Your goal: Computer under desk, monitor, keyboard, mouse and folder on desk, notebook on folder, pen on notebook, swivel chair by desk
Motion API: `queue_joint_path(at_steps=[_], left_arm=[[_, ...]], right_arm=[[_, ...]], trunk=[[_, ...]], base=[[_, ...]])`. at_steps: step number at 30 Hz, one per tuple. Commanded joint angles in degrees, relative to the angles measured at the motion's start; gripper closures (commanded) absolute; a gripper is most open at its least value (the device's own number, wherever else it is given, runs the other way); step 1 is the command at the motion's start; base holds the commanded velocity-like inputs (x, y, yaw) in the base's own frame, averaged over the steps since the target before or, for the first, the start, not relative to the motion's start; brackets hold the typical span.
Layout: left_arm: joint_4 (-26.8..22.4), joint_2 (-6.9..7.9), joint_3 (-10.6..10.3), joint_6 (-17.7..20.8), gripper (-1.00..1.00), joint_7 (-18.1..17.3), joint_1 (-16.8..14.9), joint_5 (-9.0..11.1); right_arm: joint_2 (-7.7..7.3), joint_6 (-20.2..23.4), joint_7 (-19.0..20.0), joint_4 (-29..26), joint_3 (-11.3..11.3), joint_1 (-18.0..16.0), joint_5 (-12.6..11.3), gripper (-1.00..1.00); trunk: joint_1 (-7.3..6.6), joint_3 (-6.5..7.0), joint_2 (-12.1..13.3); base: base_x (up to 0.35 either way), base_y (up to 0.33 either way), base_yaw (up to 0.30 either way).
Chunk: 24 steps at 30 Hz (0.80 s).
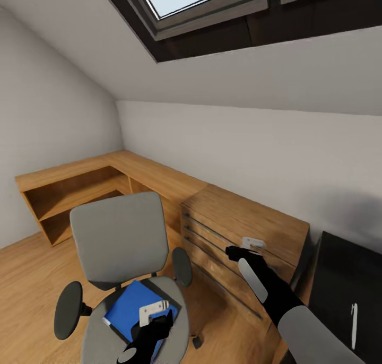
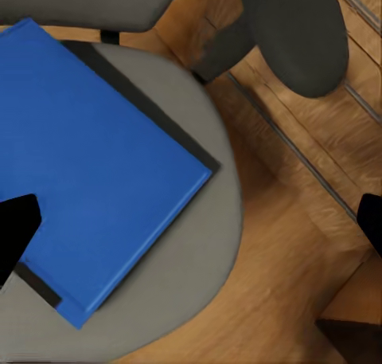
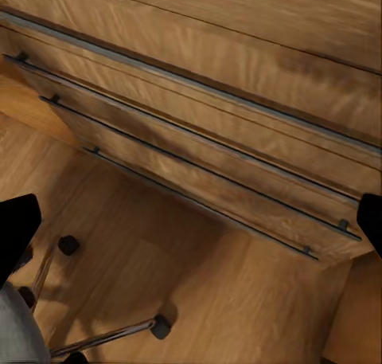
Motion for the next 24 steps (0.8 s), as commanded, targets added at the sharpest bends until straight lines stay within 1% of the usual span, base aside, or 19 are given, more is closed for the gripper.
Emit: queue_joint_path(at_steps=[1,4,5,7,10,24], left_arm=[[-0.1,0.08,-0.2,0.2,-1.0,0.4,-0.1,0.2],[-0.1,0.11,-0.2,0.2,-1.0,0.4,-0.1,0.2],[-0.1,0.11,-0.2,0.2,-1.0,0.4,-0.1,0.2],[-0.1,0.11,-0.1,0.2,-1.0,0.4,-0.1,0.2],[-0.1,0.11,-0.1,0.2,-1.0,0.4,-0.1,0.2],[-0.1,0.2,0.1,0.1,-1.0,0.4,-0.1,0.3]], right_arm=[[-0.04,0.2,-0.5,-0.1,0.2,0.0,-0.4,-1.0],[0.1,0.1,-0.5,0.0,0.7,0.0,-0.4,-1.0],[0.21,0.1,-0.5,0.0,1.4,0.0,-0.4,-1.0],[0.27,0.1,-0.5,0.0,2.0,0.0,-0.4,-1.0],[0.35,0.1,-0.5,0.1,2.5,0.0,-0.4,-1.0],[0.45,0.1,-0.5,0.1,3.0,0.0,-0.4,-1.0]], trunk=[[0.01,-0.07,-0.1],[0.01,-0.07,-0.1],[0.01,-0.07,-0.1],[0.01,-0.07,-0.1],[0.01,-0.07,-0.1],[0.01,-0.07,-0.1]], base=[[0.0,0.0,0.279],[0.0,0.0,0.279],[0.0,0.0,0.279],[0.0,0.0,0.279],[0.0,0.0,0.279],[0.0,0.0,0.279]])
